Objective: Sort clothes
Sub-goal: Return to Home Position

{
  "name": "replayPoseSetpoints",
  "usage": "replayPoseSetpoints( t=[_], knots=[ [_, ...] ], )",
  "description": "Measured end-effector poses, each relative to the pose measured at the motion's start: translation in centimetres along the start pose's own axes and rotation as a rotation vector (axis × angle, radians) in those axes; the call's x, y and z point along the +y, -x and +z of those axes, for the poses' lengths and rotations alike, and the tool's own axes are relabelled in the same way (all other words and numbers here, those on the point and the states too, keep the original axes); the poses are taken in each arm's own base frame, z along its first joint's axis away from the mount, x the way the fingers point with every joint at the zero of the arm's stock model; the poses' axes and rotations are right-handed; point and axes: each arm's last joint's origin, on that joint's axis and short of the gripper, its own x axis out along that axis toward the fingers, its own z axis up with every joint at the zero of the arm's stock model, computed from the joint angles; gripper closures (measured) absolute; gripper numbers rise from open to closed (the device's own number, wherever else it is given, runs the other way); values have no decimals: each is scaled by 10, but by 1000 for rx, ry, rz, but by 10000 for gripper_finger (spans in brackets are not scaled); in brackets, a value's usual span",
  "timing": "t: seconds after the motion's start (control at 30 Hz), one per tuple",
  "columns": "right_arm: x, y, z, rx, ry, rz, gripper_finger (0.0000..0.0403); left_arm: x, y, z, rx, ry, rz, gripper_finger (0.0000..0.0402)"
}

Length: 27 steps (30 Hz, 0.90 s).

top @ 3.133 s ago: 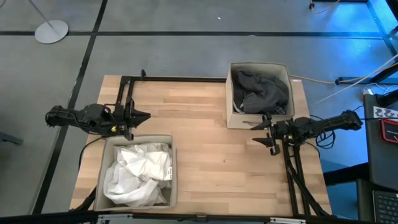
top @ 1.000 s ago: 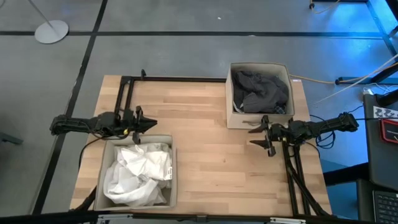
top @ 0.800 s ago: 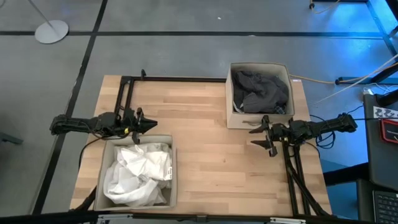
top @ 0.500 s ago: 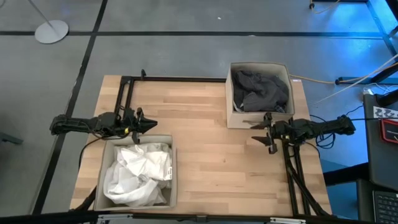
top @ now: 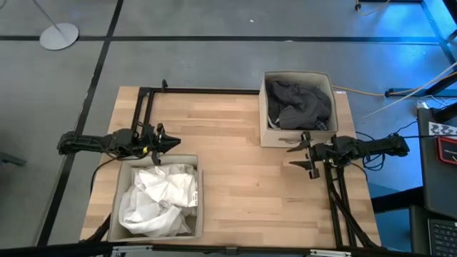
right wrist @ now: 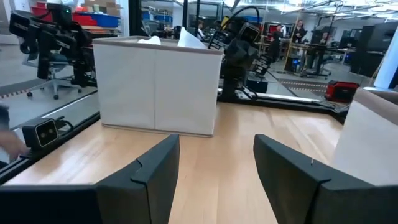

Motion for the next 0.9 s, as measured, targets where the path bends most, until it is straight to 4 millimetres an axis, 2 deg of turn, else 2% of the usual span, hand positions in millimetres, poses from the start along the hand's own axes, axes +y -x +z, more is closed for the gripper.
replayPoseSetpoints(
  t=[0.77, 0.9],
  knots=[
    [0, 0, 1, -16, 2, -9, 194, 0, 0, 0, -2, 1, 0, 373],
    [0, 0, 3, -38, -48, -9, 194, 0, 0, 0, -2, 1, 0, 373]
  ],
)
